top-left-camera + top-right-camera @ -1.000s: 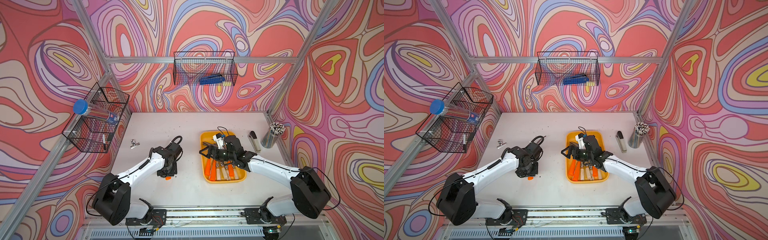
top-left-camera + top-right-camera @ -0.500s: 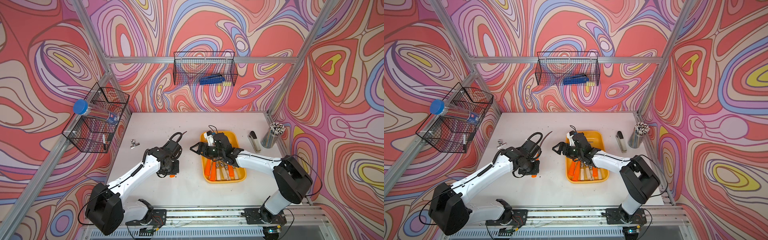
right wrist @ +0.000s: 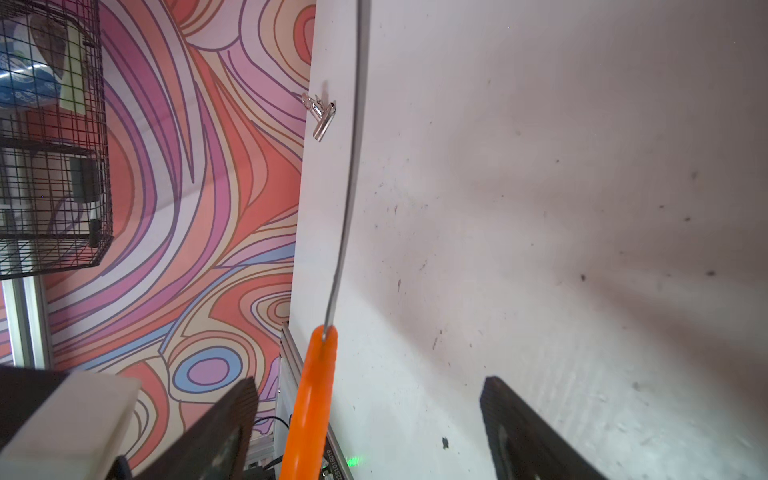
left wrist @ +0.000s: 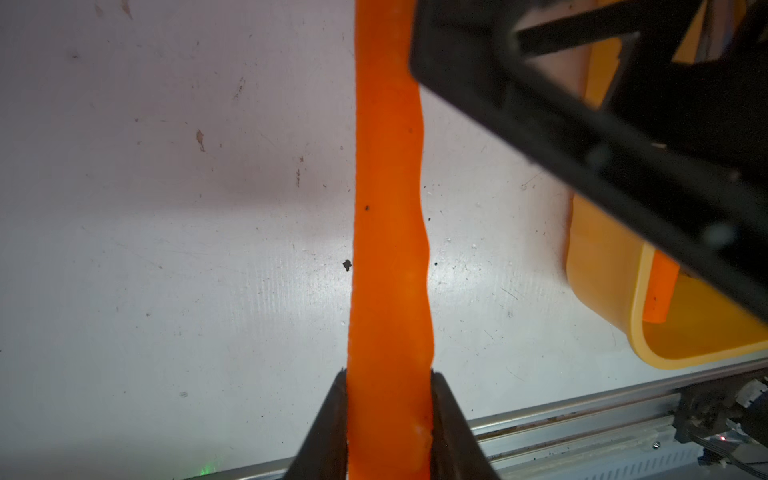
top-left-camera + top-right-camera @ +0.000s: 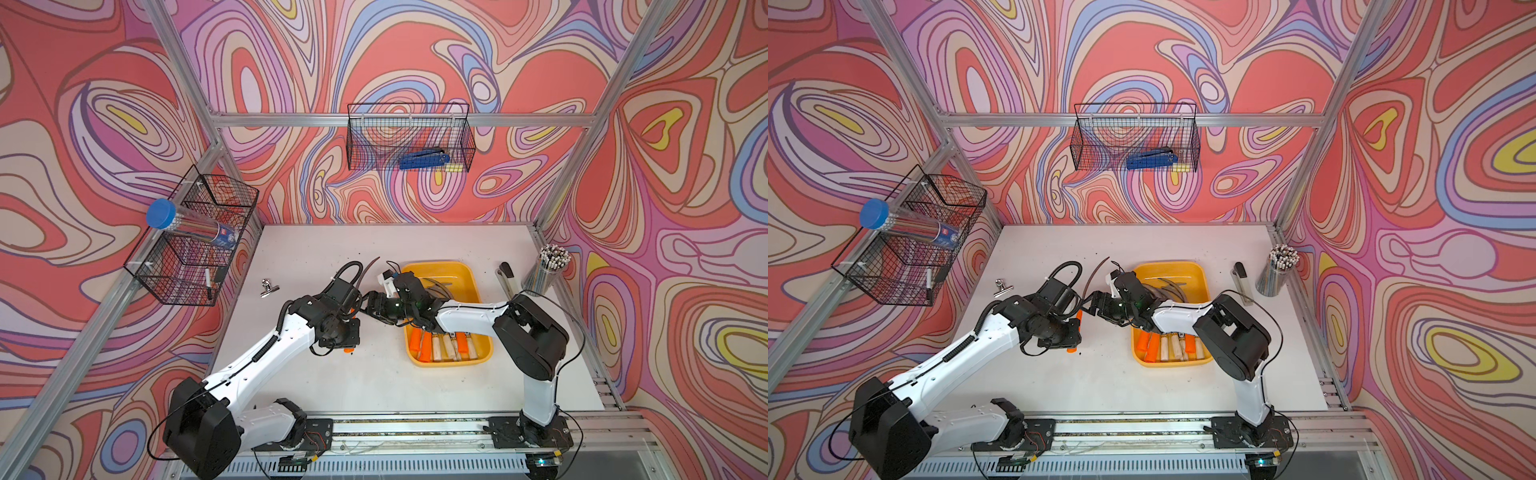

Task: Put small sickles into storage boxes
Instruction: Pick up the sickle at the center of the board.

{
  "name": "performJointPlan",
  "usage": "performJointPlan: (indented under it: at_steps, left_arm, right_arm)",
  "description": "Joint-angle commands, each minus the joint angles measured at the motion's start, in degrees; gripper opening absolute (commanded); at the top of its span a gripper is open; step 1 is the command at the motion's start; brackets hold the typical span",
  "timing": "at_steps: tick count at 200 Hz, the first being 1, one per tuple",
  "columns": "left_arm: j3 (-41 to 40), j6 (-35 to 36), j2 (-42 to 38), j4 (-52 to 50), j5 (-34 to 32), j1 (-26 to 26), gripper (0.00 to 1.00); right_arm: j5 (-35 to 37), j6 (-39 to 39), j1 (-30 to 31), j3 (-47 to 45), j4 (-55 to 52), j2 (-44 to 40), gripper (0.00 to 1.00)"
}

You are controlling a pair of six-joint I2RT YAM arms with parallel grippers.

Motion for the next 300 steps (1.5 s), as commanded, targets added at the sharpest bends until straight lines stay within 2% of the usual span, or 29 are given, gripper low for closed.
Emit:
performJointPlan:
  at_steps: [1,56,91,127,141,165,192,224,300]
  left_arm:
    - [1.0,0.6,-1.6,0.7,0.7,-0.5,0.23]
    - [0.9,0.2,-1.8,1.5,1.5,-0.7,0.22]
    - [1.2,0.1,-1.7,1.8,1.7,-0.8,0.23]
    - [1.9,0.5,-1.5,1.7,1.9,-1.0,0.24]
    - [1.9,1.1,-1.5,1.5,1.9,-1.0,0.30]
    - [2.0,2.7,-2.1,0.3,1.5,-1.0,0.53]
    - [3.1,3.7,-2.8,-1.6,0.0,-1.0,0.83]
    - [3.9,4.1,-3.8,-2.5,-0.2,-0.9,0.99]
    - [5.6,4.1,-3.9,-2.4,-2.1,-0.9,1.00]
  right_arm:
    - [-0.8,1.4,0.5,2.8,2.8,1.8,0.86]
    - [-1.8,2.1,1.0,6.3,3.4,5.3,0.74]
    - [-2.5,2.8,1.1,7.0,4.5,6.7,0.54]
    - [-2.2,2.8,1.2,6.7,4.6,6.6,0.28]
    - [-2.2,2.6,1.2,6.6,4.4,6.4,0.15]
    - [-2.2,1.9,1.1,6.8,3.0,5.8,0.03]
    - [-1.9,-0.2,0.6,7.3,0.3,4.7,0.00]
    - [-2.3,-1.4,-1.4,6.0,-0.7,2.4,0.00]
    - [-4.3,-7.2,-7.0,0.4,-8.0,-7.3,0.00]
